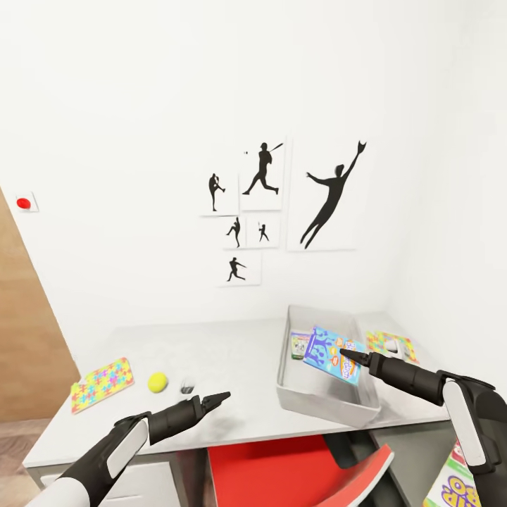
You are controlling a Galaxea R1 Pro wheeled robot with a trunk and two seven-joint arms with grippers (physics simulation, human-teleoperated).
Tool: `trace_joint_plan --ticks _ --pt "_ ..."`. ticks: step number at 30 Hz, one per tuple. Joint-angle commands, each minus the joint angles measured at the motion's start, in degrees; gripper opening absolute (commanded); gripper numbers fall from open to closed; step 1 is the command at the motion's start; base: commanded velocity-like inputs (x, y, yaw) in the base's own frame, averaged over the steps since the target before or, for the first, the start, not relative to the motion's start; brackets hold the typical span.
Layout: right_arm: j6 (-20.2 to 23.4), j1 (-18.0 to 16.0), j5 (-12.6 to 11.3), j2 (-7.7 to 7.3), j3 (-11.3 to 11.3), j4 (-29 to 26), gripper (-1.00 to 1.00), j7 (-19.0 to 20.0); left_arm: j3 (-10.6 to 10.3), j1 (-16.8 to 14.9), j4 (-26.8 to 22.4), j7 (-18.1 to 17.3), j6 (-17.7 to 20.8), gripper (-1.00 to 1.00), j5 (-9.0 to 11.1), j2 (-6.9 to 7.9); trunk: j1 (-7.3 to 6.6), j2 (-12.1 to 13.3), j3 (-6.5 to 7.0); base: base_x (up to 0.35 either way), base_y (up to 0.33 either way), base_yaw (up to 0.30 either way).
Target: Put all the toys in the child's room - the three board games (two on the bed and one on the table), the two jigsaw puzzles on the table, and the tennis ball on the table - inside the toy box on the table in the child's room.
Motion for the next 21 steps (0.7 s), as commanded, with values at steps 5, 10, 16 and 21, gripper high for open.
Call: trace_joint_plan --ticks 5,10,16,21 --pt "0.3 0.0 0.0 0.01 0.0 0.0 -1.00 0.2 -0.3 0.0 0.0 0.0 0.5 1.00 0.6 0.06 0.03 0.0 -0.07 0.036 -0.010 0.157" --pt "0.3 0.0 0.0 0.01 0.0 0.0 -1.00 0.2 -0.3 0.0 0.0 0.0 0.5 1.00 0.6 0.06 0.03 0.0 -0.13 0.010 -0.003 0.176" --pt "0.3 0.0 0.0 0.01 0.0 0.0 -1.00 0.2 -0.3 0.0 0.0 0.0 0.5 1.00 0.6 0.06 0.03 0.0 -0.15 0.003 -0.001 0.061" --pt "0.3 0.0 0.0 0.01 0.0 0.0 -1.00 0.2 -0.3 0.0 0.0 0.0 0.5 1.00 0.6 0.06 0.03 0.0 -0.16 0.007 -0.002 0.021"
